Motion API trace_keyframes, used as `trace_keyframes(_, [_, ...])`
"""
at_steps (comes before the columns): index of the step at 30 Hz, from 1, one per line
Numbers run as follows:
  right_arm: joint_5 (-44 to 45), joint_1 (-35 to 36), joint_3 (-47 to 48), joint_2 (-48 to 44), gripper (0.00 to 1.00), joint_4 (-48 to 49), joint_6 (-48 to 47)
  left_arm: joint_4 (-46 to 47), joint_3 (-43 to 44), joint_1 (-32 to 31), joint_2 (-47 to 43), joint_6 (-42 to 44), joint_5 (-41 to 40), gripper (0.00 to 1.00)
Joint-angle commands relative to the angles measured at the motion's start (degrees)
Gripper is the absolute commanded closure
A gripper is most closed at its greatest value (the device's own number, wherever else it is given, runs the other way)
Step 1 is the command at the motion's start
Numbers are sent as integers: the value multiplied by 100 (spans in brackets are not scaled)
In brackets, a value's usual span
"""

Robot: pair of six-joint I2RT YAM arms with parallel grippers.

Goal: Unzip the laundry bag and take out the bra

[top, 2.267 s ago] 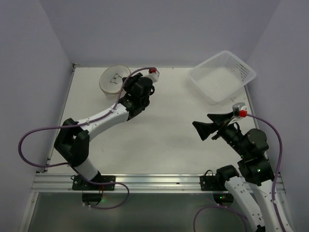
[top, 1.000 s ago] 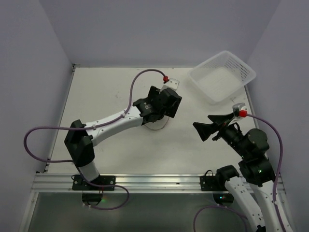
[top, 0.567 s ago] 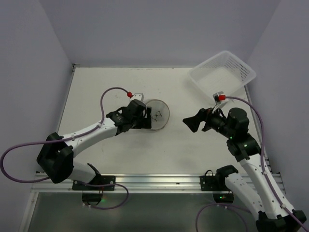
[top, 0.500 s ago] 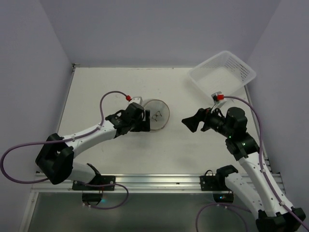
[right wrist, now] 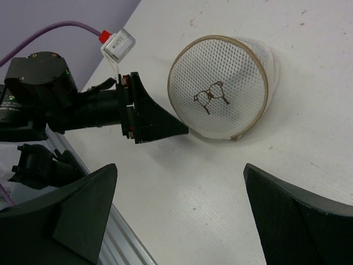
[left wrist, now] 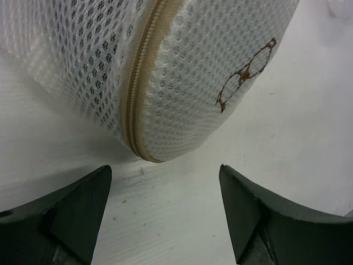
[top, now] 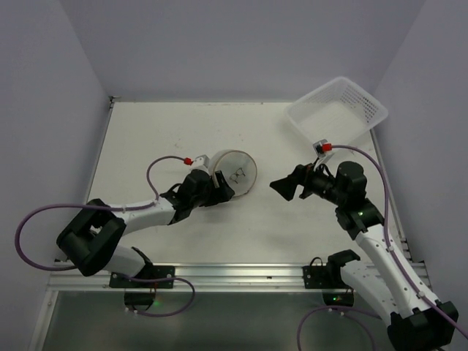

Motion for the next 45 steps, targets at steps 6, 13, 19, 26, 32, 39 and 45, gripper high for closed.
trace_keyframes(6, [-237, 6, -168, 11, 1, 568, 122, 1384, -462, -33, 173, -1116, -355, 20])
trace_keyframes(13, [-386, 6, -344, 90, 1, 788, 210, 2194, -506, -156, 867, -1328, -390, 22])
trace_keyframes(19, [-413, 6, -441, 125, 1, 788, 184, 2449, -462, -192, 1237, -1433, -741, 32])
trace_keyframes(26, [-457, 23, -511, 344, 1, 666, -168, 2503, -304, -192, 860, -1354, -566, 79])
trace_keyframes(32, [-299, 190, -687, 625, 3, 1058, -37, 2090, -6, -192, 262, -1459, -505, 100])
trace_keyframes(39, [430, 823, -722, 1389, 10, 1604, 95, 1484, 460, -192, -152, -1864, -557, 100])
trace_keyframes(45, [738, 1043, -591, 1865, 22, 2246, 254, 1360, 584, -192, -266, -1934, -496, 100])
